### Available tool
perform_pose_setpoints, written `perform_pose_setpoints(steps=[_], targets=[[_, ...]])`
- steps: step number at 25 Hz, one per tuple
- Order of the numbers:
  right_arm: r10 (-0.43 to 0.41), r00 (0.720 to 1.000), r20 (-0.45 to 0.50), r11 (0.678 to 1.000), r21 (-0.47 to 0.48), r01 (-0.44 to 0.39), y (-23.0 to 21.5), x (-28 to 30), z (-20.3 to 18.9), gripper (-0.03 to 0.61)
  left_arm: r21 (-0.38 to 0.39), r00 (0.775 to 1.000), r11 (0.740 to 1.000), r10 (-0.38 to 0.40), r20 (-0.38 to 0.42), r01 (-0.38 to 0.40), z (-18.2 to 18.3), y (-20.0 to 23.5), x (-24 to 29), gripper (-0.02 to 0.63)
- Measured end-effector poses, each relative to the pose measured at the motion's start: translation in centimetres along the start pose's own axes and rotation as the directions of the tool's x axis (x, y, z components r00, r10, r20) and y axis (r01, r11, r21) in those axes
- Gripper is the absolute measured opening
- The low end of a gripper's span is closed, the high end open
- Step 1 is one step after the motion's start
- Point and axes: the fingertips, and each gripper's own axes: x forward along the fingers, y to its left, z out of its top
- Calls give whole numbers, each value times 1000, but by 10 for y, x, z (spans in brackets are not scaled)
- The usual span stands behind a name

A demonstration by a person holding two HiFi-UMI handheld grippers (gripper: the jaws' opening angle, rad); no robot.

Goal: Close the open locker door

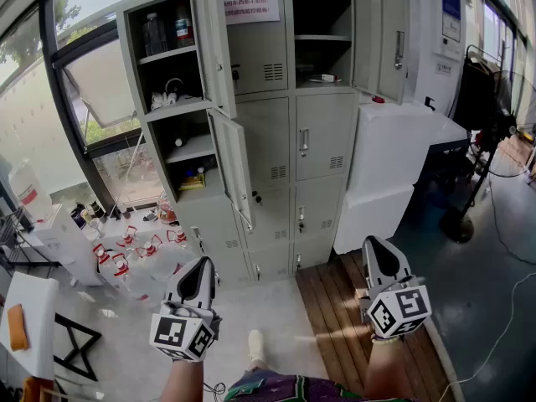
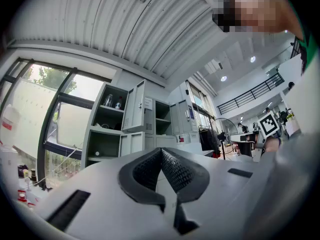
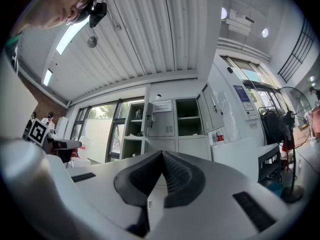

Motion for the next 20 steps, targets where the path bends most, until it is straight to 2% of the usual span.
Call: perform_pose_setpoints(steps=[8,20], targets=[[4,1000,-27,1000,9,-4,6,-2,-6,3,-30,1000,1000,0,4,0,0,5,-5,20],[29,998,-54,1000,3,-29,10,4,-17,3,-37,1000,999,-8,-17,8,-5,4,6,21]])
